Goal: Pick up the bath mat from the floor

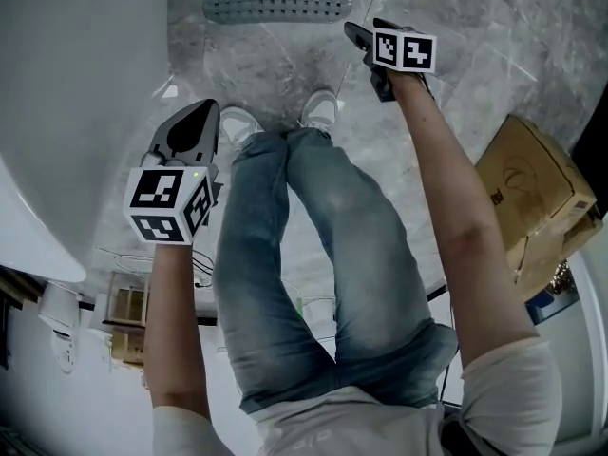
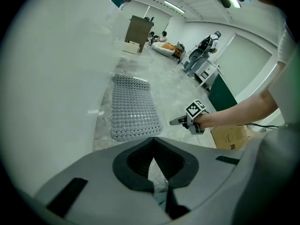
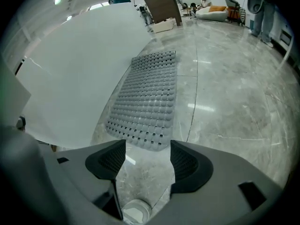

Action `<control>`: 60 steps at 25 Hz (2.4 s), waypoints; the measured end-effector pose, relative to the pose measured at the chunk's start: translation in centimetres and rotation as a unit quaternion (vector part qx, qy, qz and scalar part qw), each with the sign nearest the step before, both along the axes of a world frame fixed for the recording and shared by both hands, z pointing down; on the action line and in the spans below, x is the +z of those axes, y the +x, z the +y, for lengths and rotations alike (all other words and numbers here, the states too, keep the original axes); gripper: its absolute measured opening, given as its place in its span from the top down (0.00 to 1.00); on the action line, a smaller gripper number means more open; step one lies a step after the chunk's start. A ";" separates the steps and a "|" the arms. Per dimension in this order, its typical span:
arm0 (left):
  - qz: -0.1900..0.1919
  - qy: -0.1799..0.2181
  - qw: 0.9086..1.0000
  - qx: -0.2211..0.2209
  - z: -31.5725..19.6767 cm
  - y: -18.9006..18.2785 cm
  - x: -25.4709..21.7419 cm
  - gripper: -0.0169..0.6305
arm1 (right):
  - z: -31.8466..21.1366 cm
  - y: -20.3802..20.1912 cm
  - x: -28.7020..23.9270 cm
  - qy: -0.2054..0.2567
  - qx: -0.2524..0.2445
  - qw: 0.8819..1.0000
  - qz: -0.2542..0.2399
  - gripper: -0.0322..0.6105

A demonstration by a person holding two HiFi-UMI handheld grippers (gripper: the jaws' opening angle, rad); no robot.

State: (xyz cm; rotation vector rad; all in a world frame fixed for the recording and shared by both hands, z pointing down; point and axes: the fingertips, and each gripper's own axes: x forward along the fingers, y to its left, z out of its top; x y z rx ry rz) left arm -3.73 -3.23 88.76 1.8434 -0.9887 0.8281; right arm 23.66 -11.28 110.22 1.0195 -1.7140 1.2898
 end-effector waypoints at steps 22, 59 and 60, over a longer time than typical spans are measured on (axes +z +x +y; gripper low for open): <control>-0.025 -0.017 0.998 0.053 -0.8 -1.1 10.8 0.95 | -0.4 -1.0 14.2 -0.015 -0.005 0.999 0.041 0.40; -0.017 -0.017 0.996 0.084 1.8 -2.1 10.9 0.95 | -1.1 -5.1 9.9 0.024 0.073 0.992 -0.097 0.84; -0.015 -0.018 0.997 0.078 2.1 -2.3 10.6 0.95 | -1.2 -5.9 9.2 0.027 0.075 0.991 -0.106 0.84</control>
